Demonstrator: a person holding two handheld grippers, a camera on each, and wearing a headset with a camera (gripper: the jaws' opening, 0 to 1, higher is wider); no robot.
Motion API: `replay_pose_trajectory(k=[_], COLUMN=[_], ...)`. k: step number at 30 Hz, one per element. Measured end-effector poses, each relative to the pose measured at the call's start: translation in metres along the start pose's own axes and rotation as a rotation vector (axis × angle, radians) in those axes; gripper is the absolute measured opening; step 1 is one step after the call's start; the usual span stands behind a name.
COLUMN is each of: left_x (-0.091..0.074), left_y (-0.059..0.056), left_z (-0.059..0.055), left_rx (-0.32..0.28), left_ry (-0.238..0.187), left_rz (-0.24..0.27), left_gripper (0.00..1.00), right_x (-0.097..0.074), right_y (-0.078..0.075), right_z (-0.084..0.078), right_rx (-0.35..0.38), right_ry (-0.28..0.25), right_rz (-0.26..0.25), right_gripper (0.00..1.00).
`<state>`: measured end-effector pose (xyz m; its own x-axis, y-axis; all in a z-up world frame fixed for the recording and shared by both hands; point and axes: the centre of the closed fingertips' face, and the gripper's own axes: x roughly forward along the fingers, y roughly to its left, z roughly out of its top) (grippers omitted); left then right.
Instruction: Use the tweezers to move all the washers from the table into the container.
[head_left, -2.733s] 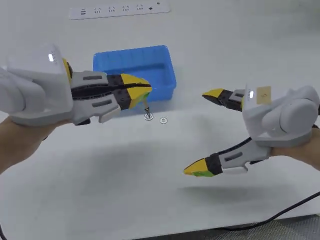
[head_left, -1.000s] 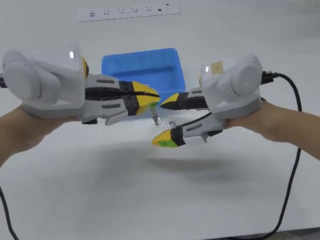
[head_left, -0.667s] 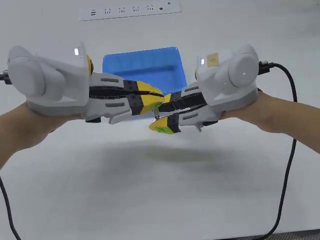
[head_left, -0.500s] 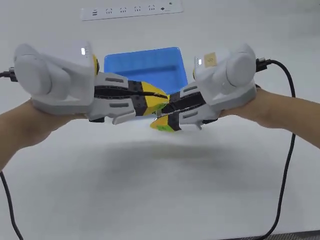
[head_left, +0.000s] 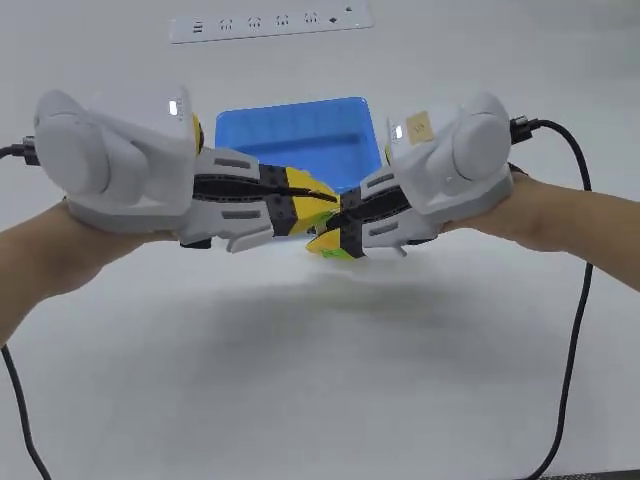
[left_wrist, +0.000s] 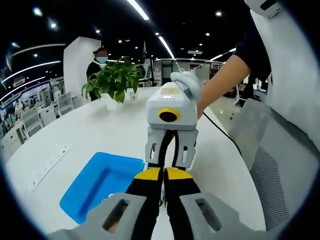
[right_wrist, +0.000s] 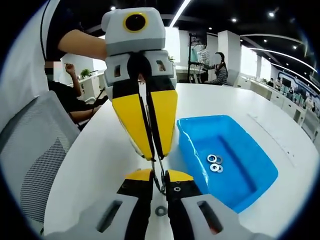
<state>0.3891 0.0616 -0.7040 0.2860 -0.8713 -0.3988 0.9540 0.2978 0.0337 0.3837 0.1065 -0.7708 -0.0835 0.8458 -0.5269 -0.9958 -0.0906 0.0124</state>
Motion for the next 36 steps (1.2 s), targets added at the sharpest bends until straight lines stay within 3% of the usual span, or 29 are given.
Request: replay_pose_trajectory(k=[5, 8, 11, 17, 20, 21, 23, 30, 36], left_x=[0.0, 0.0, -0.003, -0.015, -0.026, -0.031, -0.038, -0.05, -0.056], left_y=[0.002, 0.001, -0.001, -0.013, -0.01, -0.006, -0.001, -0.008, -0.022], left_z=[-0.002, 0.006, 0.01, 0.008, 0.002, -0.002, -0.003, 0.01, 0.01], left_rx=[-0.032, -0.068, -0.081, -0.049, -0.044, -0.05, -0.069, -0.137, -0.14], left_ry=[0.0, -0.038, -0.047, -0.023, 0.006, 0.019, 0.01, -0.075, -0.069], left_rz=[0.046, 0.06, 0.058, 0.051, 0.109, 0.151, 0.205, 0.269, 0.266], left_gripper=[0.1, 0.17, 0.23, 0.34, 0.41, 0.43, 0.5, 0.61, 0.72], right_x=[0.001, 0.001, 0.001, -0.003, -0.008, -0.01, -0.014, -0.02, -0.03], right_y=[0.004, 0.005, 0.007, 0.008, 0.008, 0.009, 0.01, 0.018, 0.019], right_z=[0.001, 0.001, 0.002, 0.005, 0.01, 0.013, 0.017, 0.027, 0.038], right_rx=[0.008, 0.008, 0.004, -0.006, -0.012, -0.014, -0.023, -0.034, -0.04], right_ry=[-0.002, -0.004, -0.001, 0.003, 0.0, -0.003, -0.006, -0.013, -0.026], right_rz=[0.002, 0.0, -0.003, -0.021, -0.031, -0.037, -0.045, -0.061, -0.078], right_gripper=[0.1, 0.1, 0.1, 0.09, 0.09, 0.09, 0.09, 0.09, 0.09])
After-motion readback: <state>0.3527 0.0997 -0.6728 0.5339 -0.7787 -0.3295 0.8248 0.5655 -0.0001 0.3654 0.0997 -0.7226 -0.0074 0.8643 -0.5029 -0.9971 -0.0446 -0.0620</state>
